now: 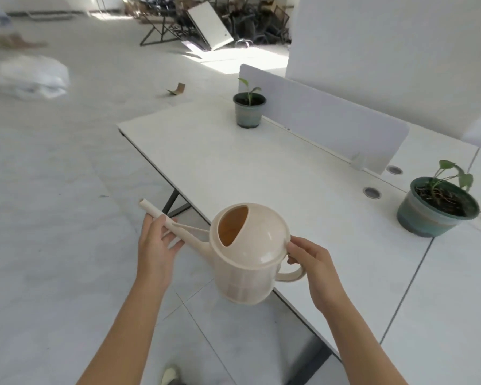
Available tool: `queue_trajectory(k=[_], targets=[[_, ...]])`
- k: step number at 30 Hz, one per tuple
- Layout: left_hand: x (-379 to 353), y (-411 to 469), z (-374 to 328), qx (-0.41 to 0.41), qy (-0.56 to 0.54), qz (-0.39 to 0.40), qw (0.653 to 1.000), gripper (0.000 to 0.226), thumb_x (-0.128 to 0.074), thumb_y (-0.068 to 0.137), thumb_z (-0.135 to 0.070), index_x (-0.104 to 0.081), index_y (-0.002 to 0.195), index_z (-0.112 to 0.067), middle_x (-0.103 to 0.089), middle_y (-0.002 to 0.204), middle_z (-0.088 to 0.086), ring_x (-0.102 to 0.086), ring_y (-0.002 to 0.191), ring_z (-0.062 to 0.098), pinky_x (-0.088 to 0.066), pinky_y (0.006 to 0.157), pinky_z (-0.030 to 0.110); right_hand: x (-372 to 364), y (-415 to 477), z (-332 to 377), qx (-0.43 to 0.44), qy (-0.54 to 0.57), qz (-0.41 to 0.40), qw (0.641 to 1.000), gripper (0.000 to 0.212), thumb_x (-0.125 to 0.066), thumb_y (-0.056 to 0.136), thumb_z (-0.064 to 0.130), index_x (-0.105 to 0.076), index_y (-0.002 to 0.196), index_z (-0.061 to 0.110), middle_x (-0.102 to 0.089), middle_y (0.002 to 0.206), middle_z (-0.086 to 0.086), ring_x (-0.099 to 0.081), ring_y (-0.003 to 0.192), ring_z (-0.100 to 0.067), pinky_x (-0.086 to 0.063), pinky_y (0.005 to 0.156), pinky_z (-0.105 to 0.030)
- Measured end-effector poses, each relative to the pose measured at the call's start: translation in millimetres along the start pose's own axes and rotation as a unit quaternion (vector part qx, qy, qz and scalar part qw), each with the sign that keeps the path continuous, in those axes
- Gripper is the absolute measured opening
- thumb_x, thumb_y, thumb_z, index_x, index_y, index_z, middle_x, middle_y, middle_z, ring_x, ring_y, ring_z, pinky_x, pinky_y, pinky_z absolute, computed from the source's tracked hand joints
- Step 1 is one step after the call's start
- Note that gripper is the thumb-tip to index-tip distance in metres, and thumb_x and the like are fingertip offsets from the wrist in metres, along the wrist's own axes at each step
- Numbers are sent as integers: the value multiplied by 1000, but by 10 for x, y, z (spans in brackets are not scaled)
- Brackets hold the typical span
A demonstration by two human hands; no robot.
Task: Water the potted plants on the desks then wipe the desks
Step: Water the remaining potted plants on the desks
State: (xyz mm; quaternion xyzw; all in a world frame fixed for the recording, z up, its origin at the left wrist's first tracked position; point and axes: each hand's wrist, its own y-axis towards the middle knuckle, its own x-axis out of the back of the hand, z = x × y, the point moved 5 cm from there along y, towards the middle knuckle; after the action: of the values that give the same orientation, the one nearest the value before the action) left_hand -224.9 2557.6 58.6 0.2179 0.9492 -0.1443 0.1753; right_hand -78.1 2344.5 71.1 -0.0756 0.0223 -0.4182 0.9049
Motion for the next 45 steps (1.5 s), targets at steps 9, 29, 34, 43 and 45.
queue_trajectory(k=[9, 29, 34, 43, 45], targets=[[1084, 545, -619, -25, -9, -52, 998, 39, -37, 97, -20, -36, 136, -26, -52, 113, 11, -58, 93, 15, -47, 83, 36, -1332, 530, 24, 11, -27, 73, 997, 30, -56, 71, 30, -73, 88, 12, -57, 79, -8, -45, 70, -12, -39, 70, -22], [965, 2720, -1142, 0, -37, 42, 998, 49, -38, 96, -10, -28, 141, -26, -52, 99, 3, -63, 80, 8, -50, 77, 29, -2251, 2251, 301, 42, 10, -40, 998, 18, -59, 74, 25, -76, 79, 22, -69, 72, 6, -49, 77, -19, -40, 75, -27], [551, 3453, -1066, 1, -40, 45, 998, 46, -39, 95, -8, -32, 138, -24, -55, 112, 6, -57, 99, 18, -44, 97, 40, -2161, 2972, 397, 45, 3, -50, 998, 20, -60, 73, 26, -76, 84, 27, -68, 74, 7, -48, 77, -20, -39, 77, -28], [-268, 4614, -794, 54, -53, 82, 994, 19, -40, 96, -13, -50, 108, -23, -55, 110, 4, -54, 105, 24, -43, 97, 40, -1923, 3840, 507, 3, 27, -135, 991, 26, -60, 68, 29, -75, 88, 27, -68, 81, 2, -49, 76, -16, -39, 77, -26], [-480, 4852, -691, 71, -42, 111, 990, 19, -41, 96, -13, -51, 109, -23, -58, 104, 1, -56, 103, 22, -44, 95, 38, -1860, 3971, 510, -4, 35, -172, 984, 26, -60, 68, 29, -75, 89, 25, -67, 81, 0, -48, 75, -16, -38, 76, -26]])
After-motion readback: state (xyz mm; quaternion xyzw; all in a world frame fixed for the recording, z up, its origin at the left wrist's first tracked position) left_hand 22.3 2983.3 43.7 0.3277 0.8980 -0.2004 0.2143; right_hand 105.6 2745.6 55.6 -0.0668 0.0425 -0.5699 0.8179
